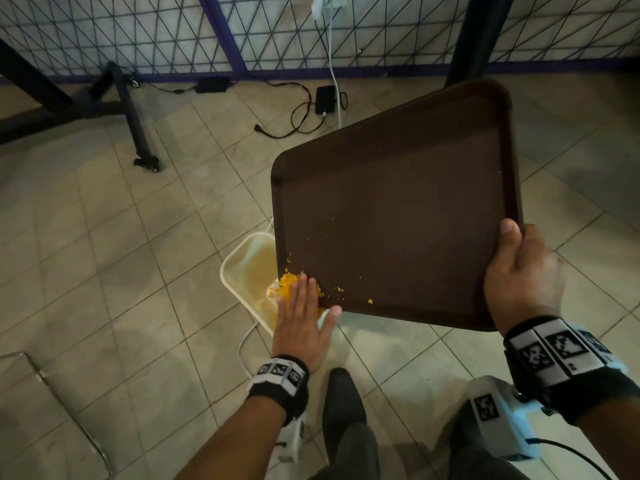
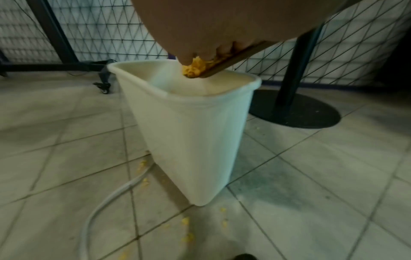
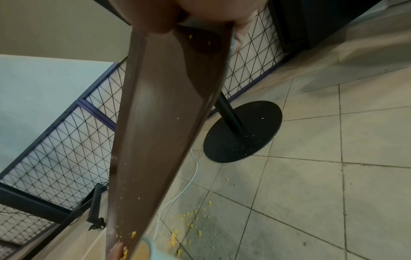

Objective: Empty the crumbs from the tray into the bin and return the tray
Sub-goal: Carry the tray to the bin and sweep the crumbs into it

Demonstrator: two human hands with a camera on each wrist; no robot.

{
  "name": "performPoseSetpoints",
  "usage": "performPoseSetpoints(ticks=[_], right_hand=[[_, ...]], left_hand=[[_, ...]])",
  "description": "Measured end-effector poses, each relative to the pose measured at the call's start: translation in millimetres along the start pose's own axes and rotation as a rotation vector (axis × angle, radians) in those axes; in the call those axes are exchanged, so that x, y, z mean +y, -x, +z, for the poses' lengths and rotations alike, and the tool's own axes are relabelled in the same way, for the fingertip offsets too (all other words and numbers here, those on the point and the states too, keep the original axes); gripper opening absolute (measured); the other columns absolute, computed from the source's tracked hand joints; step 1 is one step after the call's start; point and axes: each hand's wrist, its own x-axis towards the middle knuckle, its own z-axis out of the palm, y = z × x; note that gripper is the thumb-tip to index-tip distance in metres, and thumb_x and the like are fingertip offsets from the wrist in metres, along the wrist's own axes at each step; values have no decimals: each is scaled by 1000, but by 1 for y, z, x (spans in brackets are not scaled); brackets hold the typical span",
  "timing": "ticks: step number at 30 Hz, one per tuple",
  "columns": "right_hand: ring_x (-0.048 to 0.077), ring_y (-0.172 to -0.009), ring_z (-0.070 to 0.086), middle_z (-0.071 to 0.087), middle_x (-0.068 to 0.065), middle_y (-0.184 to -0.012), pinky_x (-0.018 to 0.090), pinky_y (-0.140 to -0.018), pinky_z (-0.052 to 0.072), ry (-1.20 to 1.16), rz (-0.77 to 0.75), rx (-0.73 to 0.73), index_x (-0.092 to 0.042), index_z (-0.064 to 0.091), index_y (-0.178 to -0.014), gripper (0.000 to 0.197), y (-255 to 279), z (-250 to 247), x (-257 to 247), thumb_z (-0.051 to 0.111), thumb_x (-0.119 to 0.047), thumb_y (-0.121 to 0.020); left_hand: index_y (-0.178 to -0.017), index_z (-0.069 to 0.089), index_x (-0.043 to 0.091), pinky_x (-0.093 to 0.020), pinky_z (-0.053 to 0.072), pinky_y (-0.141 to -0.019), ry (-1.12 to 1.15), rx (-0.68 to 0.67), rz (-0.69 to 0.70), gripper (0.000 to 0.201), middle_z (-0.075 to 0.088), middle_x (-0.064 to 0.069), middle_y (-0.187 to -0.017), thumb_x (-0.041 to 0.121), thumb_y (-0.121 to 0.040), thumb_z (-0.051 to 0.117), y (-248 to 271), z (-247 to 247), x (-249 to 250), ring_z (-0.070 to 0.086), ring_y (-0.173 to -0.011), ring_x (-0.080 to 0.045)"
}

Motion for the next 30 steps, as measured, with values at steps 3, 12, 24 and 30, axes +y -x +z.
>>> performPoseSetpoints(ticks=[3, 12, 24, 30], right_hand=[[20, -57, 41, 41, -3, -63, 27, -51, 26, 4, 22, 5, -5, 51, -97, 43, -2, -3, 4, 26, -40, -99], [25, -65, 46, 42, -4, -64, 32, -61, 35, -23, 48, -11, -6, 51, -99, 43, -2, 3, -3, 27, -41, -99], [26, -62, 44, 49, 5, -67, 31, -60, 31, 13, 14, 34, -2, 52, -97, 45, -6, -4, 1, 26, -39, -100], [26, -65, 42, 49, 9, -74, 31, -61, 30, 7, 17, 48, -2, 52, -96, 44, -7, -7, 0, 27, -38, -100]], left_hand=[[-153, -15, 24, -41, -10, -122, -36, -16, -7, 80, -25, 3, -161, 71, -89, -6, -4, -9, -18, -26, -146, -12], [-154, -11, 28, -37, -14, -120, -38, 16, 439, 79, -22, 8, -162, 71, -88, -7, 29, -13, 57, -24, -147, -8], [-157, 6, 29, -38, -8, -121, -92, -16, 119, 80, -8, 9, -164, 70, -90, -8, -5, -17, -42, -20, -148, -10], [-149, 39, 25, -34, 11, -119, 22, 236, 131, 57, 28, 6, -160, 53, -103, 21, -20, -56, -35, 16, -149, -12]])
